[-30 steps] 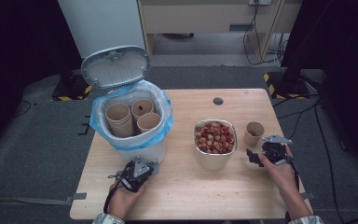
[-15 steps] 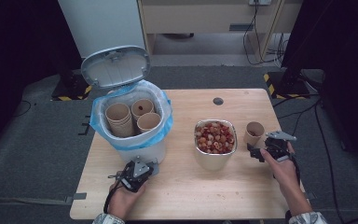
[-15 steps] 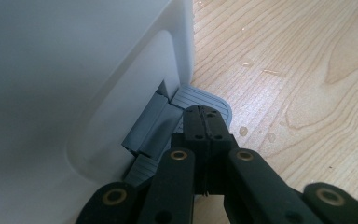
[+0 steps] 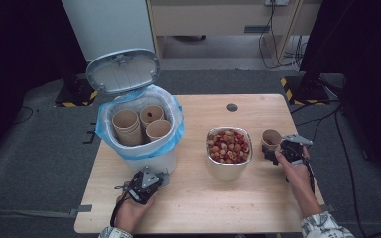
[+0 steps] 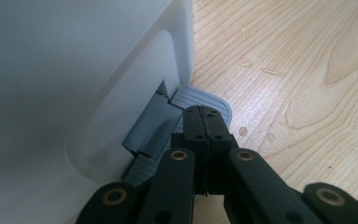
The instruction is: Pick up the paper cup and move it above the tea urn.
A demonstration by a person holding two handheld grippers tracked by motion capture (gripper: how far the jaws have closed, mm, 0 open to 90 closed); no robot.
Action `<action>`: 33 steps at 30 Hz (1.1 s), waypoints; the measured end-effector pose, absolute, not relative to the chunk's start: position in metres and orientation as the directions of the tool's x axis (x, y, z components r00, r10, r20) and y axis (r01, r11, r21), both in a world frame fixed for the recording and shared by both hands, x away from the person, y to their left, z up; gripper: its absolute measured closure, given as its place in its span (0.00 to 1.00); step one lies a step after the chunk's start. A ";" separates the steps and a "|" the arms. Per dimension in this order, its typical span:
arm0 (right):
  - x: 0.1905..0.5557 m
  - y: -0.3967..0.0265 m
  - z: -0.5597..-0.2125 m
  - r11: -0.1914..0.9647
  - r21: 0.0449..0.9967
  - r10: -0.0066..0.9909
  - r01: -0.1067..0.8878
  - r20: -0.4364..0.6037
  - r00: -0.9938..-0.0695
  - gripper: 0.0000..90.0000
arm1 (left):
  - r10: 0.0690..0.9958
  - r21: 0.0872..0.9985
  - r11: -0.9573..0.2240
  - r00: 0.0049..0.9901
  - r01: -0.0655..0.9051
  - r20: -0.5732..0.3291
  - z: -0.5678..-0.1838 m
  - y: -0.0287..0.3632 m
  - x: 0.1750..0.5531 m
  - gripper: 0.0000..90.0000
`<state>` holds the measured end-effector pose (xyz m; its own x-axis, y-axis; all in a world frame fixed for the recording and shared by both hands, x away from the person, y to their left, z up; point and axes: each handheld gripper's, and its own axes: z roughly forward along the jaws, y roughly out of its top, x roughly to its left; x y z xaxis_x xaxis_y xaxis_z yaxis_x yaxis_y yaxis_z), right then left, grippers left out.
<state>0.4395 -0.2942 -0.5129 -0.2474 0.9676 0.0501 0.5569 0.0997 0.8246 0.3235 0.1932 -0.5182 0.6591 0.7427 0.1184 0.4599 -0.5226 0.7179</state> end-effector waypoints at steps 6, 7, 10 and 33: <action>0.440 -0.292 -0.508 0.136 0.827 0.966 0.545 0.011 -0.258 0.07 | 0.742 0.717 -0.523 0.660 0.460 0.117 -0.518 0.193 0.324 1.00; 0.440 -0.292 -0.507 0.139 0.828 0.964 0.542 0.011 -0.264 0.07 | 0.742 0.719 -0.522 0.660 0.459 0.118 -0.518 0.193 0.324 1.00; 0.442 -0.288 -0.504 0.143 0.829 0.964 0.541 0.007 -0.265 0.06 | 0.741 0.717 -0.525 0.661 0.458 0.120 -0.518 0.193 0.324 1.00; 0.457 -0.285 -0.516 0.120 0.876 0.964 0.467 0.009 -0.264 0.25 | 0.742 0.720 -0.521 0.660 0.459 0.117 -0.518 0.193 0.324 1.00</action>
